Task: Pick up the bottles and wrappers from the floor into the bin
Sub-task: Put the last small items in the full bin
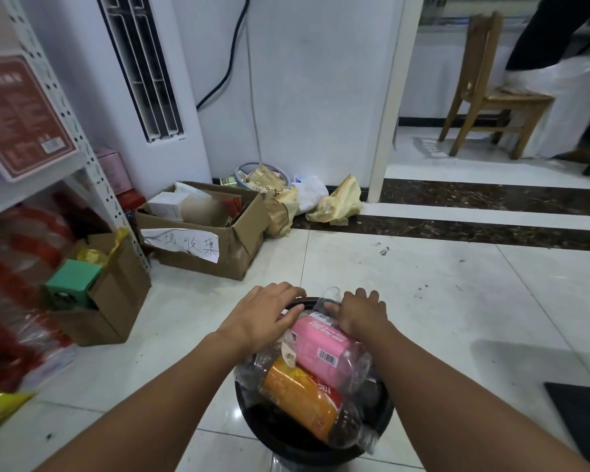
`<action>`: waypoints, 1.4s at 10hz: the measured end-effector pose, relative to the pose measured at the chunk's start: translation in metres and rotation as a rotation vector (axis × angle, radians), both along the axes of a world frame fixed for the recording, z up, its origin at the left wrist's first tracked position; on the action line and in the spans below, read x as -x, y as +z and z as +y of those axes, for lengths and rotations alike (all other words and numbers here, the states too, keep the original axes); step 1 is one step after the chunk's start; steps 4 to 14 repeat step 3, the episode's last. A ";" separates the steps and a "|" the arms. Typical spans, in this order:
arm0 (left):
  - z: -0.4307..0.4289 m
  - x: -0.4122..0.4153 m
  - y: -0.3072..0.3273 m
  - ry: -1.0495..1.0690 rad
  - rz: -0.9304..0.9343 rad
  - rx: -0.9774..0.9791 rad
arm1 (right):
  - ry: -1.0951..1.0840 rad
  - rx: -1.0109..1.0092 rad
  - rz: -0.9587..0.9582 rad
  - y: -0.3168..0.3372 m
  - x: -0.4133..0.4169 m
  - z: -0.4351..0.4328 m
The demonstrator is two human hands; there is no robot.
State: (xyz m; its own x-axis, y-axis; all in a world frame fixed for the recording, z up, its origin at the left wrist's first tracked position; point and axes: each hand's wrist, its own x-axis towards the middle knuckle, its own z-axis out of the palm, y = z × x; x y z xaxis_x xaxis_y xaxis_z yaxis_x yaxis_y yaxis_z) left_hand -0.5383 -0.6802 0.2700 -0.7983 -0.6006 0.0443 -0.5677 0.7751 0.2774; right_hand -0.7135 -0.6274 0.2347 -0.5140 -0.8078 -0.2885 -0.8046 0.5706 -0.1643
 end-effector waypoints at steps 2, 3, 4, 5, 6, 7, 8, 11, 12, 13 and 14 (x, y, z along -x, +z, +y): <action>0.004 0.001 0.011 0.024 -0.039 0.028 | -0.015 0.115 0.083 0.019 -0.006 0.007; 0.011 0.000 0.024 0.039 -0.057 0.060 | 0.059 0.201 0.059 0.037 -0.013 0.012; 0.011 0.000 0.024 0.039 -0.057 0.060 | 0.059 0.201 0.059 0.037 -0.013 0.012; 0.011 0.000 0.024 0.039 -0.057 0.060 | 0.059 0.201 0.059 0.037 -0.013 0.012; 0.011 0.000 0.024 0.039 -0.057 0.060 | 0.059 0.201 0.059 0.037 -0.013 0.012; 0.011 0.000 0.024 0.039 -0.057 0.060 | 0.059 0.201 0.059 0.037 -0.013 0.012; 0.011 0.000 0.024 0.039 -0.057 0.060 | 0.059 0.201 0.059 0.037 -0.013 0.012; 0.011 0.000 0.024 0.039 -0.057 0.060 | 0.059 0.201 0.059 0.037 -0.013 0.012; 0.011 0.000 0.024 0.039 -0.057 0.060 | 0.059 0.201 0.059 0.037 -0.013 0.012; 0.011 0.000 0.024 0.039 -0.057 0.060 | 0.059 0.201 0.059 0.037 -0.013 0.012; 0.011 0.000 0.024 0.039 -0.057 0.060 | 0.059 0.201 0.059 0.037 -0.013 0.012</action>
